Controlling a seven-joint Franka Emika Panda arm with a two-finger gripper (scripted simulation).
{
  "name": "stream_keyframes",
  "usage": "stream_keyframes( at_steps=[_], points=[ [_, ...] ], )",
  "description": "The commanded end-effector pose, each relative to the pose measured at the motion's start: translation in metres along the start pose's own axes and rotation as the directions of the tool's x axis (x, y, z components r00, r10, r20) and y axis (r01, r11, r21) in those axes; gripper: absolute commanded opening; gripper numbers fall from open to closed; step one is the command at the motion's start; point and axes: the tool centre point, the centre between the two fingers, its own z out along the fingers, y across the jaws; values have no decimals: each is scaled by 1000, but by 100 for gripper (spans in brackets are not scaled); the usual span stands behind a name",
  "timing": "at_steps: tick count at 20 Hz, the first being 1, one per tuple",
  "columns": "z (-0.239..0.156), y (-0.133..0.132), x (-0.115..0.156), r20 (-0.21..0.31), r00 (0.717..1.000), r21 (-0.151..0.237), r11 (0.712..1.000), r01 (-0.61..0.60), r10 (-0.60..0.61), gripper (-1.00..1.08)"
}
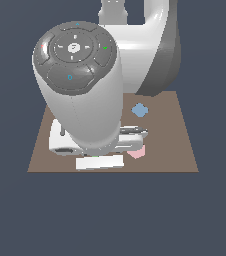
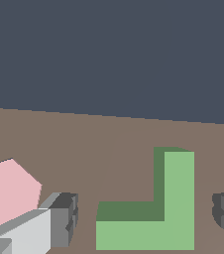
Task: Insert a designated object into the corresponding slot on a board.
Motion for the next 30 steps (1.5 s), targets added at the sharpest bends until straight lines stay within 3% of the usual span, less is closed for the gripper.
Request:
stream_keyframes(
  at_steps=[1,11,12,30],
  points=[
    [0,0,0,0,1000,0,1000,0,0,100],
    [20,0,1,0,1000,0,1000,1,-1,100],
    [20,0,1,0,1000,0,1000,1,-1,-100],
    [17,1,0,0,1000,0,1000,-7,7,-100]
  ],
)
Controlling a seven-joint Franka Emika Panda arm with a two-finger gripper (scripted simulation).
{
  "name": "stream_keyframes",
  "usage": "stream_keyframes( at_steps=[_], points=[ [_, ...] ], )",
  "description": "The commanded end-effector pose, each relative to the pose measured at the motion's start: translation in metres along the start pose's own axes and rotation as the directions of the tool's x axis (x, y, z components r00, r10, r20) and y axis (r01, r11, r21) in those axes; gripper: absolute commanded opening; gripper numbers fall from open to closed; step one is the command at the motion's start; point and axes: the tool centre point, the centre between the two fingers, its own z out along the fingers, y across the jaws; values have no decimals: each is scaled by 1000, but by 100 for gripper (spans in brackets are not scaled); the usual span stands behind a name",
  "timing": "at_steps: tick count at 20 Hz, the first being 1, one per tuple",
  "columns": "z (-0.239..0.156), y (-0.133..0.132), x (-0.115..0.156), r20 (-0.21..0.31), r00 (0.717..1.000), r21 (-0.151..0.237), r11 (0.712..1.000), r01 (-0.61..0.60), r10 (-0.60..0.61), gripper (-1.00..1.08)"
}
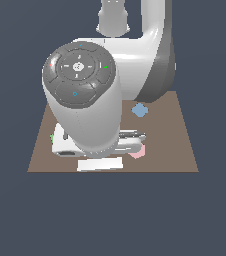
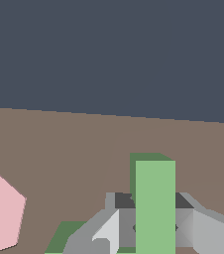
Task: Insert a designated object into the corresponding slot on a board.
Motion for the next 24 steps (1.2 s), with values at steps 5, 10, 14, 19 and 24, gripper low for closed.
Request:
stream_keyframes(
  at_steps=[5,10,14,19,24],
  points=[
    [0,3,-3,0,999,0,999,-49,49,-100],
    [-1,8,-8,0,991,0,991,-134,134,-100],
    [-1,14,-14,0,973,0,973,-231,231,-100],
    [-2,21,-26,-1,924,0,924,-382,382,-100],
    [-3,27,-41,-1,831,0,831,-556,556,-100]
  ],
)
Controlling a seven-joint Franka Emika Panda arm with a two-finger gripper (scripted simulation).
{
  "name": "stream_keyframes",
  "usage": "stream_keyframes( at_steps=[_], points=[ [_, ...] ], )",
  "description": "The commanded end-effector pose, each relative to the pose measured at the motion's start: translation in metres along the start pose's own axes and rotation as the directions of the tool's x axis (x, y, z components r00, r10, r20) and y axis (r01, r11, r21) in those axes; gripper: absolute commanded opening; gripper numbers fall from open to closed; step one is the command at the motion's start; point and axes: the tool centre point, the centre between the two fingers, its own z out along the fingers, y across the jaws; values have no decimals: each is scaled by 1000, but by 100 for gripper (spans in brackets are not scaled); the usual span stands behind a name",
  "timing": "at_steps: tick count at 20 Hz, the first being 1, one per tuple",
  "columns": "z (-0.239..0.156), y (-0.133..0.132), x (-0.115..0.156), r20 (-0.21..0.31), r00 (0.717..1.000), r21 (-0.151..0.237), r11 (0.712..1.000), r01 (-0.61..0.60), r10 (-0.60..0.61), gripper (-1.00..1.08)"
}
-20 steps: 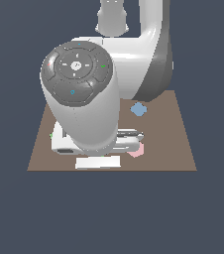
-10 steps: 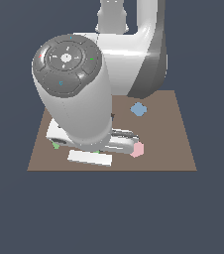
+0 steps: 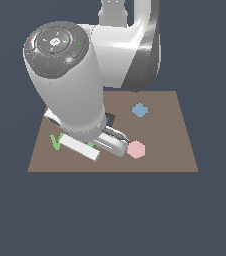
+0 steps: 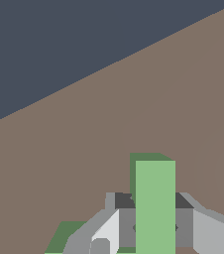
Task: Insert a designated object into the corresponding slot on a board.
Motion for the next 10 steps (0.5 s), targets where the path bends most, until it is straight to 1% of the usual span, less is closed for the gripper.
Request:
stream_keyframes(
  at_steps=[1,3,5,7,10],
  points=[
    [-1,7,-6,-1,994,0,994,-106,106,-100],
    [-1,11,-12,-1,981,0,981,-193,193,-100],
    [-1,16,-18,-1,961,0,961,-278,278,-100],
    [-2,20,-24,-1,933,0,933,-360,360,-100],
    [-2,24,-34,-1,879,0,879,-476,476,-100]
  ],
)
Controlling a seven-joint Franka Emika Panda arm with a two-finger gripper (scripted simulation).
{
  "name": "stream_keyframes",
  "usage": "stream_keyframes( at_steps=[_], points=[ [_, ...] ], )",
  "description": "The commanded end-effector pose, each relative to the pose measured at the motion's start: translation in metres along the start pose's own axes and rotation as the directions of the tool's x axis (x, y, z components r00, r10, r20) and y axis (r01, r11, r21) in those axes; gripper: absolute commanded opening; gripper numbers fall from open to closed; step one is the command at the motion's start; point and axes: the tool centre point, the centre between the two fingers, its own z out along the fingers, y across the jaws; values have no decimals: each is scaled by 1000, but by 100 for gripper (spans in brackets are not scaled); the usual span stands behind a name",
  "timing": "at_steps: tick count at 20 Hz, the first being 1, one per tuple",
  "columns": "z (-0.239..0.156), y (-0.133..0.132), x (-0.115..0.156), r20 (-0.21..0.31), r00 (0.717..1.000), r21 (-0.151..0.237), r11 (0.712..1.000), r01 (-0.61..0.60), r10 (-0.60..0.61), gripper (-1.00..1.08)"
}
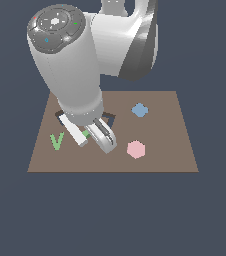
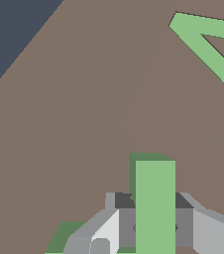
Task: Insert a designated object into the corresponding slot on a board.
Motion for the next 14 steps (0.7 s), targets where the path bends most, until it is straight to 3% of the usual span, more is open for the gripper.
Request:
stream_keyframes(
  at_steps=[1,7,14],
  points=[
    [-1,7,-6,0,994,1,994,-109,109,-100],
    [-2,19,-24,0,937,0,937,-349,349,-100],
    [-3,26,-45,0,814,0,814,-580,580,-100]
  ],
)
